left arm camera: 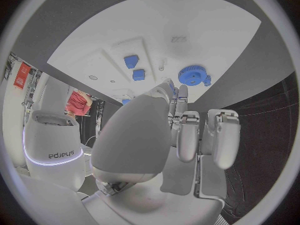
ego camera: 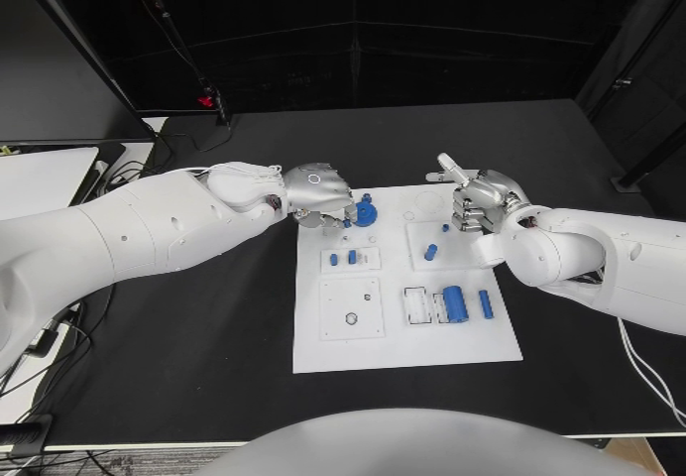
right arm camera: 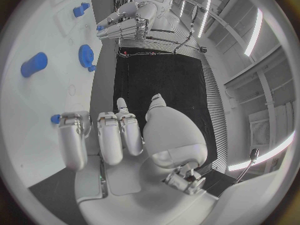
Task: Assemble the parts on the task board
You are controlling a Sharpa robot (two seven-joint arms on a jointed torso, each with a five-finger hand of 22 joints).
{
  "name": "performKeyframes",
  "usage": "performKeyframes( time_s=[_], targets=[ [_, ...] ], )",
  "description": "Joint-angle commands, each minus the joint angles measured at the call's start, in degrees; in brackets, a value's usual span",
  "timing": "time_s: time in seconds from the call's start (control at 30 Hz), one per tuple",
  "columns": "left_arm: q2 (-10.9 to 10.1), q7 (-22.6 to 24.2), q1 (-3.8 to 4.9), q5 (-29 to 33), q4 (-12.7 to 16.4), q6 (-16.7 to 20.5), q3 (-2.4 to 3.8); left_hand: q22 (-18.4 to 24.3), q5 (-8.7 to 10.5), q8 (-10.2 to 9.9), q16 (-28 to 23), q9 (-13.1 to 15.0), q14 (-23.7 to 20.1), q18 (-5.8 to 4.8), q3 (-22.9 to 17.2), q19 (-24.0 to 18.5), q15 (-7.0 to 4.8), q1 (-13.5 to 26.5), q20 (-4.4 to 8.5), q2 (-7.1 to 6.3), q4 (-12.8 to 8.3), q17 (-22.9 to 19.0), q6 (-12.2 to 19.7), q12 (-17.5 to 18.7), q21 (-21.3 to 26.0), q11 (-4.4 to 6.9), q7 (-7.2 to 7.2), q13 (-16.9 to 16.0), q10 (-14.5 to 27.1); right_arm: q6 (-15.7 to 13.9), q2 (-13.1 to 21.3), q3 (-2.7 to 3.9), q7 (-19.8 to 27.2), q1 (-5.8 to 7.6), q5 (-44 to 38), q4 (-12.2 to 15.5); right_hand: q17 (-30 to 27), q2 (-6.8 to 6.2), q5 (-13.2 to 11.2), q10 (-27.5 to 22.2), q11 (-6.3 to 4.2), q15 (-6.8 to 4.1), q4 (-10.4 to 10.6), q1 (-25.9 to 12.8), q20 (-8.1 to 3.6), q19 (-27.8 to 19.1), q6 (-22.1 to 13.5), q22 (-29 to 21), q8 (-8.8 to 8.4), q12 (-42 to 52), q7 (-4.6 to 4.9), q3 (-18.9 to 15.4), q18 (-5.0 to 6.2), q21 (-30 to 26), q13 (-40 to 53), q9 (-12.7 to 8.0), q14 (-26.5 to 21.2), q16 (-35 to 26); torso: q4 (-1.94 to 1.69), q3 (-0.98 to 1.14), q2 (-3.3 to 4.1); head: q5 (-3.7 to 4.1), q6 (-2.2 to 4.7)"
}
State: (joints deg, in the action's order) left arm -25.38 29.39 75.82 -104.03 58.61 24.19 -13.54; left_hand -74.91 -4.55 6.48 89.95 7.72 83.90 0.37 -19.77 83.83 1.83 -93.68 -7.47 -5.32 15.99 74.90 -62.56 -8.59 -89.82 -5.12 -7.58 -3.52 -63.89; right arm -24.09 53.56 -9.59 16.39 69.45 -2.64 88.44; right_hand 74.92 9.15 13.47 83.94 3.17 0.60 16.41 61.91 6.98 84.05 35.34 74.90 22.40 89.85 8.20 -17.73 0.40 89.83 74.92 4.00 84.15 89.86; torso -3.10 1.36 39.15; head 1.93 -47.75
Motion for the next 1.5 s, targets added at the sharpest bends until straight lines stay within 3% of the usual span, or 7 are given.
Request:
performKeyframes(
  time_s=[0.03, 0.73, 1.5],
  targets=[
    [-0.2, -0.7, 0.17, -2.0, 0.4, -0.6, 0.03, -15.1, -0.30, 0.1, 0.0, 0.0, 6.1, -0.37, -0.4, 6.2, 0.15, -0.6, -0.35, 0.00, 0.0, 15.1, -0.2, 0.1, -0.2, 0.03, -0.11, 0.0, -0.4, 0.1, 0.0, 0.03, 0.4, 0.07, -0.2, 0.1, 15.1, -0.02, 0.3, 6.1, 0.38, 0.19, 0.1, 0.4, 0.16, 5.9, 0.3, 15.1, 0.21, 0.1, 0.13, -0.3, -0.41, 0.2, 15.1, -0.1, 5.9, 0.1, 0.02, -0.03, 0.01, 0.00, -0.01],
    [-0.1, -2.3, 0.00, -10.7, 2.2, -0.8, 0.02, -15.1, -0.69, 0.1, 0.0, 0.0, 6.1, -0.37, -0.6, 6.2, 0.10, -0.5, -0.31, -0.05, 0.4, 15.1, -0.4, 0.2, -0.2, 0.06, -0.11, 0.0, -0.9, 0.3, -0.1, 0.03, 0.3, 0.06, -0.2, 0.1, 15.1, -0.02, 0.3, 6.1, 0.38, 0.19, 0.1, 0.4, 0.16, 5.9, 0.3, 15.1, 0.21, 0.1, 0.13, -0.3, -0.41, 0.2, 15.1, -0.1, 5.9, 0.1, 0.01, -0.06, 0.05, -0.29, -0.19],
    [0.7, -3.1, -0.88, -11.5, 1.1, 1.1, 0.02, -15.1, -0.72, 0.0, 0.0, 0.0, 6.1, -0.37, -0.6, 6.2, 0.09, -0.2, -0.29, -0.11, 0.5, 15.1, -0.4, 0.4, -0.2, 0.06, -0.09, 0.0, -0.8, 0.4, -0.1, 0.03, 0.3, 0.06, -0.2, 0.2, 15.1, 0.00, 0.3, 6.1, 0.40, 0.21, 0.1, 0.4, 0.19, 5.9, 0.4, 15.1, 0.26, 0.1, 0.15, -0.3, -0.41, 0.2, 15.1, -0.1, 5.9, 0.1, 0.02, -0.04, 0.05, -0.31, -0.42]
  ],
)
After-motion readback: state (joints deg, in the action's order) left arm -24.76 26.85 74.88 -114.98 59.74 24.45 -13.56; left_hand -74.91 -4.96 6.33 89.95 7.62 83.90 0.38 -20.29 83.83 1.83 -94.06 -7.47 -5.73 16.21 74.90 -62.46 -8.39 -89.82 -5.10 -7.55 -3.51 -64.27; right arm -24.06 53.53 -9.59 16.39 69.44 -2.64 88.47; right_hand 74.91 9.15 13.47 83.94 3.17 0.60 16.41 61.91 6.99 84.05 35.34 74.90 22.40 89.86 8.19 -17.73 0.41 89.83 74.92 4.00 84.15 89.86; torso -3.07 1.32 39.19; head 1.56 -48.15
